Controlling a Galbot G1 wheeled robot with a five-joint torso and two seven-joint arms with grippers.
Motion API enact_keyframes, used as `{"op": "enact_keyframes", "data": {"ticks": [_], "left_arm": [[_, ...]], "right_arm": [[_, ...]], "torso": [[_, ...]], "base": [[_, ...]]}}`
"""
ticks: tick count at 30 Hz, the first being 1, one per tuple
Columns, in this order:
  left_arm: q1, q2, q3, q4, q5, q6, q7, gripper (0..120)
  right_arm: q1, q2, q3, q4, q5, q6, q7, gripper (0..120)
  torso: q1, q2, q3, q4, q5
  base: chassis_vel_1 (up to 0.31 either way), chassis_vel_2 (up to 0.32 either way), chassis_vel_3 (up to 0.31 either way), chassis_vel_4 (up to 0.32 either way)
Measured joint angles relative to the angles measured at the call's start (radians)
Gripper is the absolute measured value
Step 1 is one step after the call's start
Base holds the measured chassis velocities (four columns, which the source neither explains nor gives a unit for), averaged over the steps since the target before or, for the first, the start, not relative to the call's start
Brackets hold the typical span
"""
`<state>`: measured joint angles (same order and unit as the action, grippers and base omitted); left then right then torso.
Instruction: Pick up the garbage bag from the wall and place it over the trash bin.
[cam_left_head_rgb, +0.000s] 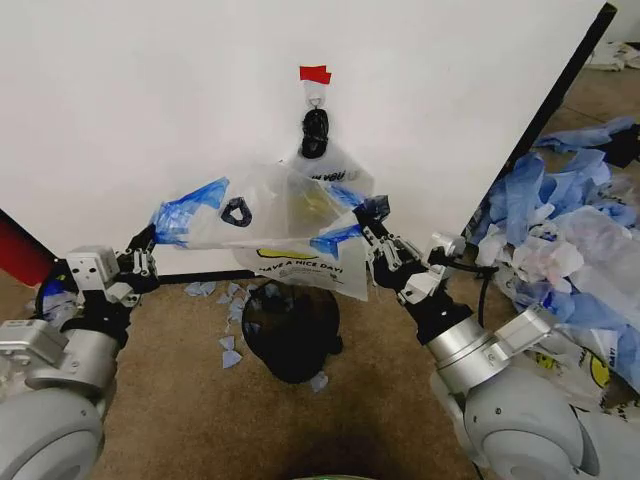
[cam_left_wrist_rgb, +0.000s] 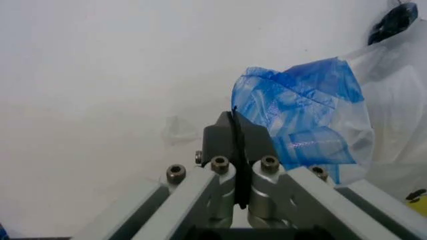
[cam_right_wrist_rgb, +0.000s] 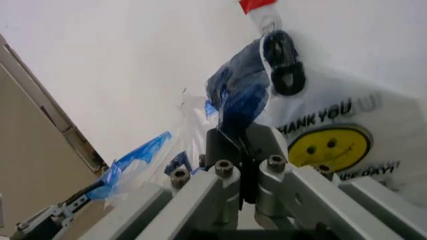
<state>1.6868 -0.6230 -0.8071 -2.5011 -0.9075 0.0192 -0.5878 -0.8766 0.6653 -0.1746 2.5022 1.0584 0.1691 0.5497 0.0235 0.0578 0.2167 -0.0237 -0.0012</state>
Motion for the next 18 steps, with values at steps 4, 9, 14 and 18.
{"op": "enact_keyframes", "data": {"ticks": [4,9,14,18], "left_arm": [[0.012,-0.008,-0.004,0.0,0.002,0.0,0.001,0],[0.015,-0.03,0.03,0.001,0.028,-0.004,0.006,0],[-0.011,-0.045,0.098,0.001,0.055,-0.013,0.011,0],[-0.049,-0.048,0.164,0.001,0.073,-0.021,0.011,0]], "right_arm": [[-0.004,0.012,-0.012,0.0,0.006,-0.002,0.002,0],[0.004,0.037,-0.045,-0.001,-0.002,0.002,-0.007,0],[0.013,0.059,-0.074,-0.036,-0.019,0.016,-0.014,0],[0.02,0.094,-0.109,-0.084,-0.039,0.034,-0.016,0]], "torso": [[0.0,0.0,0.0,0.0,0.0],[0.0,0.0,0.0,0.0,0.0],[0.0,0.0,0.0,0.0001,0.0],[0.0,0.0,0.0,0.0,0.0001]], "base": [[0.0,0.0,0.0,0.0],[0.0,0.0,0.0,0.0],[0.0,0.0,0.0,0.0],[0.0,0.0,0.0,0.0]]}}
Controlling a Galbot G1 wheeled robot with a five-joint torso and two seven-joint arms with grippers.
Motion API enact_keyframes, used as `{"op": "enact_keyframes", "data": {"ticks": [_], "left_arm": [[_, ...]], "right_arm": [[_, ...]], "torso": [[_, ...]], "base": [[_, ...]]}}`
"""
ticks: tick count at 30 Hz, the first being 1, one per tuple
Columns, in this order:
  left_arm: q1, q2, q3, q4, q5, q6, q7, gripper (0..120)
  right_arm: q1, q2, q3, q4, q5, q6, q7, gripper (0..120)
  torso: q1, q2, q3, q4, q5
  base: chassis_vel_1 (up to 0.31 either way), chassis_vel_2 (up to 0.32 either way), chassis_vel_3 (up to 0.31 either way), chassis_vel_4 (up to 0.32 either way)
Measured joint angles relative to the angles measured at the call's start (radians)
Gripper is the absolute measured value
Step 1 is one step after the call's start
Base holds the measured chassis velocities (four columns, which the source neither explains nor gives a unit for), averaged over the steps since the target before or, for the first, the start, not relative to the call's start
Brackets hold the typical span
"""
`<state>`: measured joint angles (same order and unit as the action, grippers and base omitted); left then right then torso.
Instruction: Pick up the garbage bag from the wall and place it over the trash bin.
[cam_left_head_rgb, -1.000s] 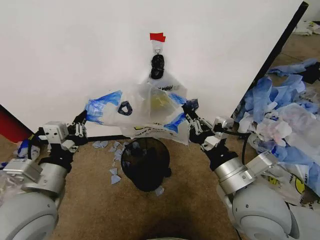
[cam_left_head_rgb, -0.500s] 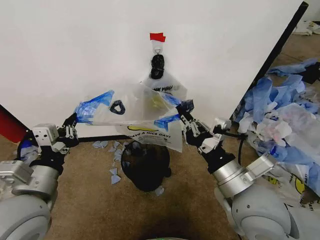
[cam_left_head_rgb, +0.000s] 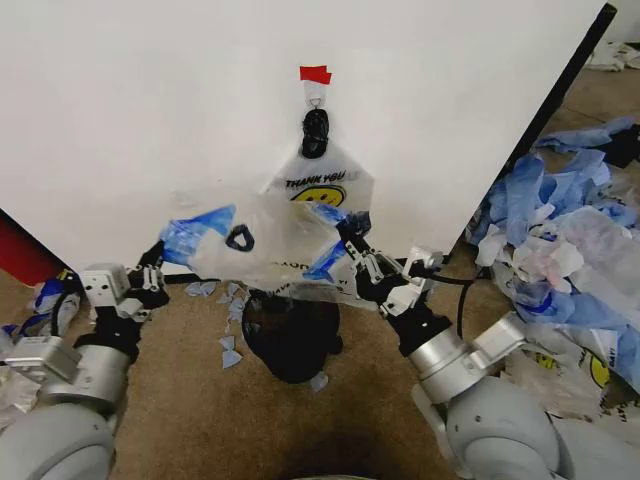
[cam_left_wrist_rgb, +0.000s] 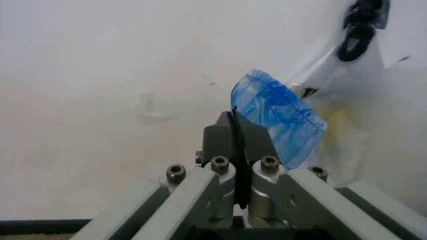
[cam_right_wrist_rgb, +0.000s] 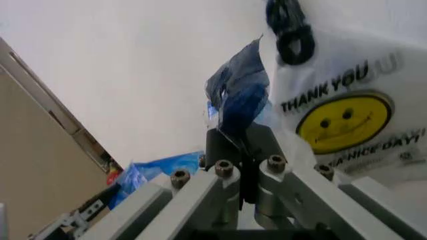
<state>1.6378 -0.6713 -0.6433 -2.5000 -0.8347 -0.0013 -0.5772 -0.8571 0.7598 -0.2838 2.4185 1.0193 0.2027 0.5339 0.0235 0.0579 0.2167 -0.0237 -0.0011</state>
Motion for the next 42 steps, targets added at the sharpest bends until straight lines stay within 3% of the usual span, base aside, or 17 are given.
{"op": "enact_keyframes", "data": {"ticks": [10,21,27,42], "left_arm": [[-0.043,-0.002,0.061,0.0,0.013,-0.008,-0.002,0],[-0.091,-0.002,0.106,0.001,0.016,-0.009,-0.004,0],[-0.099,-0.009,0.118,0.011,0.018,-0.008,-0.005,0],[-0.093,-0.025,0.133,0.026,0.035,-0.017,-0.005,0]], "right_arm": [[0.04,0.072,-0.091,-0.023,-0.021,0.005,0.002,0],[0.125,0.076,-0.224,-0.059,-0.016,0.053,-0.067,0],[0.24,0.126,-0.323,-0.149,-0.008,0.105,-0.122,0],[0.401,0.246,-0.423,-0.356,-0.015,0.172,-0.173,0]], "torso": [[0.0,0.0,0.0,0.0001,-0.0001],[0.0,0.0,0.0,0.0,-0.0001],[0.0,0.0,0.0,0.0002,-0.0002],[0.0,0.0,0.0,0.0001,-0.0001]], "base": [[0.0,0.0,0.0,0.0],[0.0,0.0,0.0,0.0],[0.0,0.0,0.0,0.0],[0.0,0.0,0.0,0.0]]}}
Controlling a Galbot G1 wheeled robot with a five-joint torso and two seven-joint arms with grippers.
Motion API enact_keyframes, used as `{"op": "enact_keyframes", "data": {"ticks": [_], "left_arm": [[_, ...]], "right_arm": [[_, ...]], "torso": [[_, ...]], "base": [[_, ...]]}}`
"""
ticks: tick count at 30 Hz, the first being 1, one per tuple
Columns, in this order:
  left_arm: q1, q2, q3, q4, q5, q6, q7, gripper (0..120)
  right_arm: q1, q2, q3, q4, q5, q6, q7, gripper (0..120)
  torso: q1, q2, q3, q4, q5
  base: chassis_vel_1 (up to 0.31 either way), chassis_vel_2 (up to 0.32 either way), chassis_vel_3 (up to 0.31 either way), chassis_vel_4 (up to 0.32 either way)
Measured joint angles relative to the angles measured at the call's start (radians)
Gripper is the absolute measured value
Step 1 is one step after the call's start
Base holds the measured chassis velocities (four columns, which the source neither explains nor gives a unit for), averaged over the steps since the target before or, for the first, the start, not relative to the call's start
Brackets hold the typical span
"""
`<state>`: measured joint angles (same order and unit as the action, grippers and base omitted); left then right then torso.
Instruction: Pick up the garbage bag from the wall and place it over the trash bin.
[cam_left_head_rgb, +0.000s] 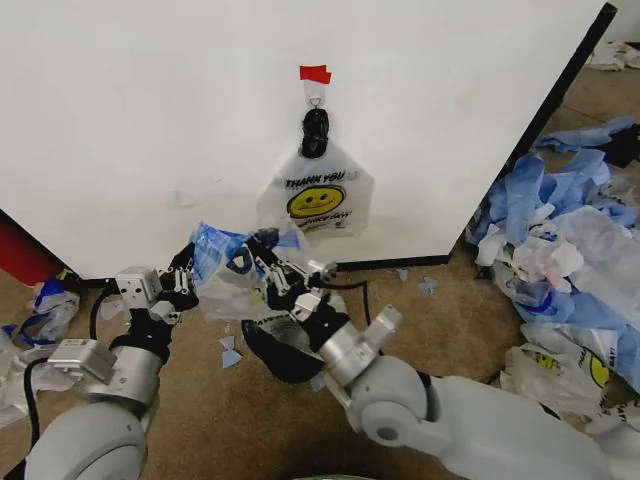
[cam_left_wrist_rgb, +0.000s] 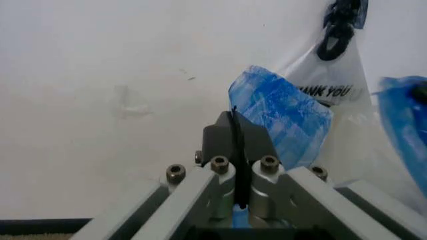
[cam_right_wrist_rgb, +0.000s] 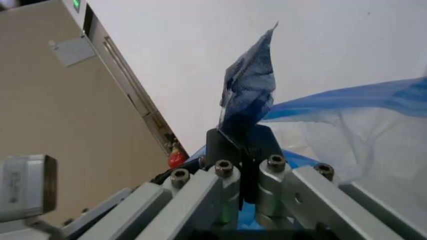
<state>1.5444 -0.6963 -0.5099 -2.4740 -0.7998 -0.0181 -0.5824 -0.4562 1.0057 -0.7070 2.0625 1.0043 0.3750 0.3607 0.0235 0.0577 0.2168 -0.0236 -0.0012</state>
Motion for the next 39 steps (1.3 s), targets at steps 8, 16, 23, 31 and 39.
{"op": "enact_keyframes", "data": {"ticks": [8,16,23,31,39], "left_arm": [[-0.028,-0.006,0.04,0.02,0.011,-0.008,0.0,0],[-0.059,-0.009,0.071,0.032,0.013,-0.008,0.0,0],[-0.06,-0.013,0.08,0.043,0.024,-0.01,0.0,0],[-0.065,-0.015,0.084,0.04,0.026,-0.01,-0.002,0],[-0.056,-0.023,0.08,0.042,0.031,-0.01,-0.002,0]], "right_arm": [[0.04,0.022,-0.017,-0.101,-0.006,0.031,-0.052,0],[0.045,0.064,-0.037,-0.213,-0.032,0.075,-0.09,0],[0.036,0.071,-0.049,-0.255,-0.059,0.089,-0.096,0],[0.099,0.146,-0.071,-0.33,-0.085,0.115,-0.102,0],[0.126,0.181,-0.101,-0.368,-0.11,0.137,-0.097,0]], "torso": [[0.0,0.0,0.0,-0.0001,-0.0001],[0.0,0.0,0.0,0.0,0.0],[0.0,0.0,0.0,-0.0002,-0.0001],[0.0,0.0,0.0,0.0003,-0.0001],[0.0,0.0,0.0,0.0001,0.0]], "base": [[0.0,0.0,0.0,0.0],[0.0,0.0,0.0,0.0],[0.0,0.0,0.0,0.0],[0.0,0.0,0.0,0.0],[0.0,0.0,0.0,0.0]]}}
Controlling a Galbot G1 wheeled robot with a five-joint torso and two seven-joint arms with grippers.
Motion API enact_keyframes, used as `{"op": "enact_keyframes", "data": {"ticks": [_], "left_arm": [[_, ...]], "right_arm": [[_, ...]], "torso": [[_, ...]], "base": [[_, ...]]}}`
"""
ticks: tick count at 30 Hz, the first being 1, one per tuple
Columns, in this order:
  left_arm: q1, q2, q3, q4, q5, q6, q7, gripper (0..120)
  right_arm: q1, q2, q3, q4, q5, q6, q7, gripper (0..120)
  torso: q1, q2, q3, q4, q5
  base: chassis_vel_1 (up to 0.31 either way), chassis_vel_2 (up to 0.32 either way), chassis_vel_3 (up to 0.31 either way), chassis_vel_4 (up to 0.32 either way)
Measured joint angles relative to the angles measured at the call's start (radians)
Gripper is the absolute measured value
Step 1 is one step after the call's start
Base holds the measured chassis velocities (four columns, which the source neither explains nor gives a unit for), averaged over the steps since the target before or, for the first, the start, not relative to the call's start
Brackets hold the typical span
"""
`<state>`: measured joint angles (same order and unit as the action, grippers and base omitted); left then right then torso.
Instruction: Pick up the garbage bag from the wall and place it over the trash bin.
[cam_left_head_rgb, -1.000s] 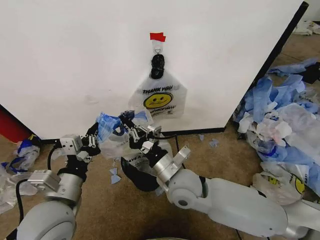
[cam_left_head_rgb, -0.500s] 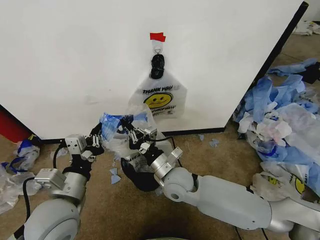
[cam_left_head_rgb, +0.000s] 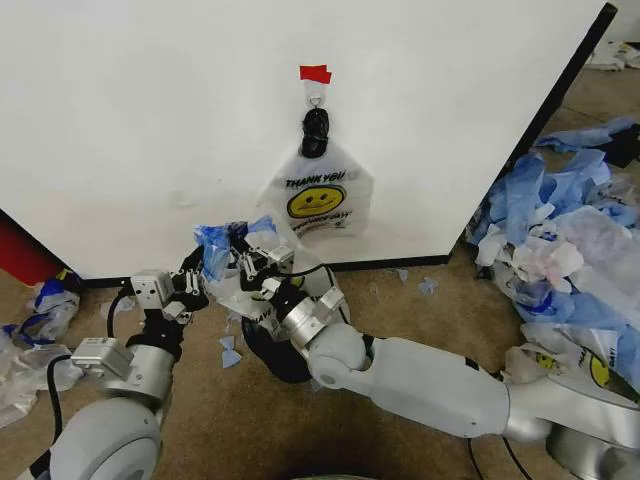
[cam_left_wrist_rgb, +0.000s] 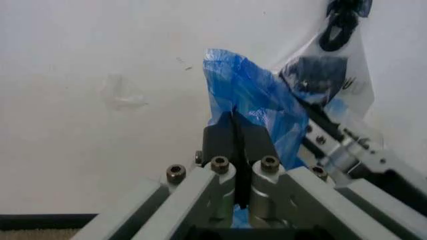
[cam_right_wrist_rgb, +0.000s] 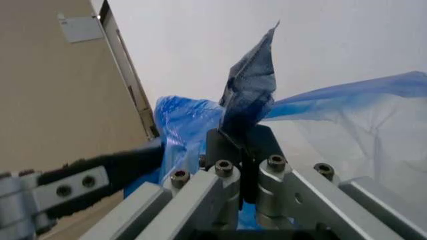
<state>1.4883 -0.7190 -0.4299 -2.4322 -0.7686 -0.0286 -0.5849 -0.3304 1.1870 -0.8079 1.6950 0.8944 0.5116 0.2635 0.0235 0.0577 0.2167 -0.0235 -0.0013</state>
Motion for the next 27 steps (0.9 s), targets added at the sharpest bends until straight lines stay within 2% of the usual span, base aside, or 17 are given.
{"op": "enact_keyframes", "data": {"ticks": [13,20,27], "left_arm": [[-0.03,0.006,0.016,0.024,0.002,-0.003,0.0,0],[-0.039,0.008,0.021,0.03,-0.001,-0.001,-0.002,0],[-0.029,0.002,0.022,0.031,0.001,-0.001,-0.004,0]], "right_arm": [[-0.004,-0.014,0.013,0.017,-0.009,0.021,-0.003,0],[-0.002,0.021,0.014,0.034,-0.002,0.031,0.007,0],[-0.009,0.049,0.009,-0.019,-0.024,0.06,0.001,0]], "torso": [[0.0,0.0,0.0,-0.0003,0.0001],[0.0,0.0,0.0,-0.0002,0.0],[0.0,0.0,0.0,-0.0002,0.0]], "base": [[0.0,0.0,0.0,0.0],[0.0,0.0,0.0,0.0],[0.0,0.0,0.0,0.0]]}}
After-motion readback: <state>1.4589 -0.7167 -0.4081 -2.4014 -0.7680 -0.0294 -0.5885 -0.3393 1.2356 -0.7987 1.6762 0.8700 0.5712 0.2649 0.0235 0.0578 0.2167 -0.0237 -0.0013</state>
